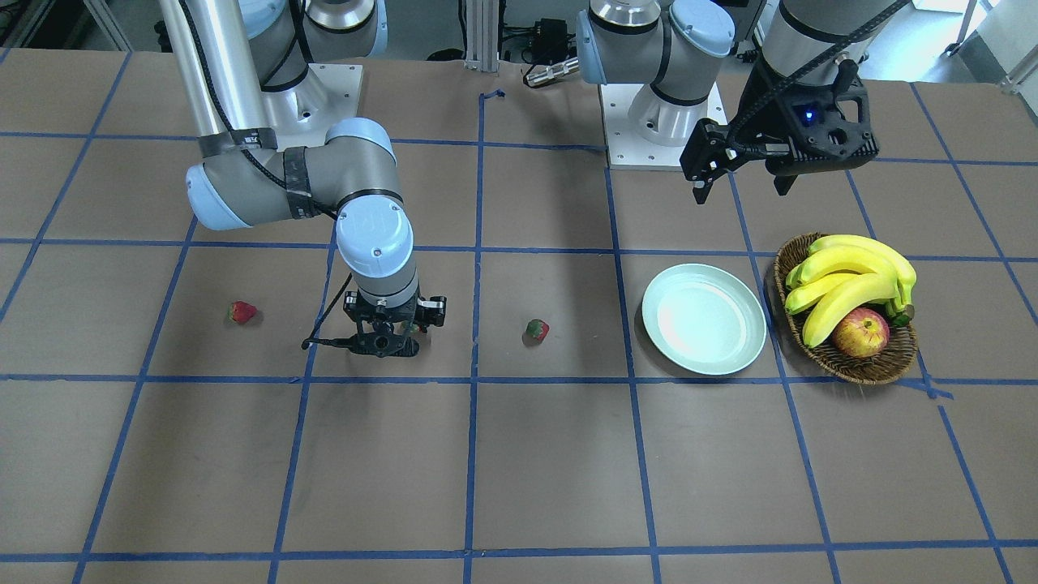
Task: Collect all strawberries into plate
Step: 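Move the right gripper back and grasp the second strawberry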
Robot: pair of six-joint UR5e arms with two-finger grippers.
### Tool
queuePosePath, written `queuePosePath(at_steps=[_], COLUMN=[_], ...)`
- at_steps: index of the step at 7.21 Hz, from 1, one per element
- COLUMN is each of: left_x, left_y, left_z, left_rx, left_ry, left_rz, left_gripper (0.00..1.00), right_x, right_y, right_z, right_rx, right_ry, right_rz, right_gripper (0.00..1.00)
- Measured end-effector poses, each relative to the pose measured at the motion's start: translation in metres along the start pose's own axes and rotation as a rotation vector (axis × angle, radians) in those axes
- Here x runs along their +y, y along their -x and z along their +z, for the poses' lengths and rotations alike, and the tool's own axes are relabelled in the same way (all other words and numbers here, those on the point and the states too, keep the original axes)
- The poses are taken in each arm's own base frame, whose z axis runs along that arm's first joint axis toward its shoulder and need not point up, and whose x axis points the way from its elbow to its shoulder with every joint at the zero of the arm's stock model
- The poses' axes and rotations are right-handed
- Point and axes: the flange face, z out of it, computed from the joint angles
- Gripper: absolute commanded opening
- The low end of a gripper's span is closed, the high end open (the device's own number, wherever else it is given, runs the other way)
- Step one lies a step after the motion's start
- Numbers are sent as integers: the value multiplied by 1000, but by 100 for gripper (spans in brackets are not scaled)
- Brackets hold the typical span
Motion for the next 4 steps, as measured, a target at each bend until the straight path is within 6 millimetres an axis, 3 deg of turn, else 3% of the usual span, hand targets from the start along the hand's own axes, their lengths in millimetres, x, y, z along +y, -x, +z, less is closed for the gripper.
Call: queuePosePath(at_steps=[2,4], left_x=[0,0], left_y=[1,1], left_z=[0,0], left_rx=[0,1], left_ry=[0,1], left_rz=[-1,-1], left_gripper=[100,100], right_x=[-1,-11], right_y=[3,9], right_z=[-3,-22], right_rx=[-25,-62], right_ry=[1,-9], right_rz=[3,44], right_gripper=[7,7])
